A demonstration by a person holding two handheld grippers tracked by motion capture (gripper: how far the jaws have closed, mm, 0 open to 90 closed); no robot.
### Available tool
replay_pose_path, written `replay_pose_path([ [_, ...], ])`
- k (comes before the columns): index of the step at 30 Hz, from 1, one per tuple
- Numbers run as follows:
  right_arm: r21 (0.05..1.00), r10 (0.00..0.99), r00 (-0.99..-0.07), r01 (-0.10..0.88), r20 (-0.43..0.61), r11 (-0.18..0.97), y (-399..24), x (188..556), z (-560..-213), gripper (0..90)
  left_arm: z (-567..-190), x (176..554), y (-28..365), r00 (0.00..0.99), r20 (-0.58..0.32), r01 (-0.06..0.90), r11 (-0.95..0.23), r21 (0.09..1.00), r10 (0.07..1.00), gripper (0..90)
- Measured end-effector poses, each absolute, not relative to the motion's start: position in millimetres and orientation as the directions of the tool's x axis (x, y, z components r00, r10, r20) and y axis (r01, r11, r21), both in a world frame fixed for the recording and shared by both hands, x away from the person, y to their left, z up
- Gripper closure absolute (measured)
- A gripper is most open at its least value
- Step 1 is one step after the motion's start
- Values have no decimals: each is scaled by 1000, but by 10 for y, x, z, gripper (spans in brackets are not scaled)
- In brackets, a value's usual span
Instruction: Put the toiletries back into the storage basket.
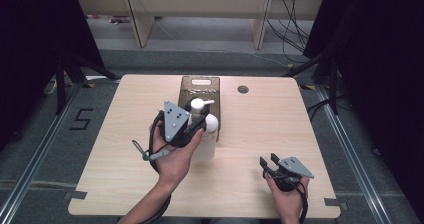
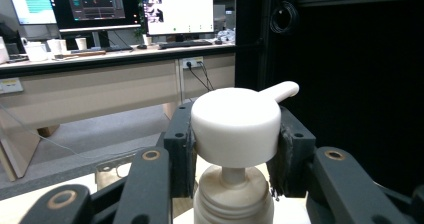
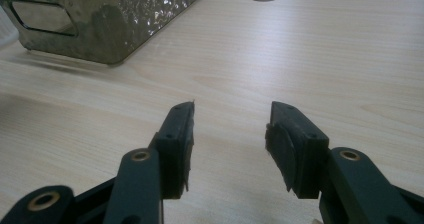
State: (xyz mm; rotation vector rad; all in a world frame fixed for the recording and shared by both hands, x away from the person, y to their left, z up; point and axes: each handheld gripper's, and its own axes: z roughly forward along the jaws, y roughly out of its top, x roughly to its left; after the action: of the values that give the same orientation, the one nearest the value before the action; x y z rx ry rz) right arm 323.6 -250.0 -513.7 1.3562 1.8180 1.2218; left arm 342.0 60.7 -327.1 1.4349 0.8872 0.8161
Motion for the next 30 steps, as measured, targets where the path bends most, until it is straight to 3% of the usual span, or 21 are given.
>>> replay_pose_path([
  [16,905,941,-329,419,74,76,-2501,3233,-5137,535,-3084,3578,739,432,-16,33,2,999,902,589],
  [19,888,944,-312,457,105,52,-2484,3210,-5126,536,-3065,3611,756,432,7,16,-15,1000,902,590],
  [30,904,941,-330,419,68,81,-2502,3235,-5138,536,-2960,3737,775,434,-24,23,16,1000,901,590],
])
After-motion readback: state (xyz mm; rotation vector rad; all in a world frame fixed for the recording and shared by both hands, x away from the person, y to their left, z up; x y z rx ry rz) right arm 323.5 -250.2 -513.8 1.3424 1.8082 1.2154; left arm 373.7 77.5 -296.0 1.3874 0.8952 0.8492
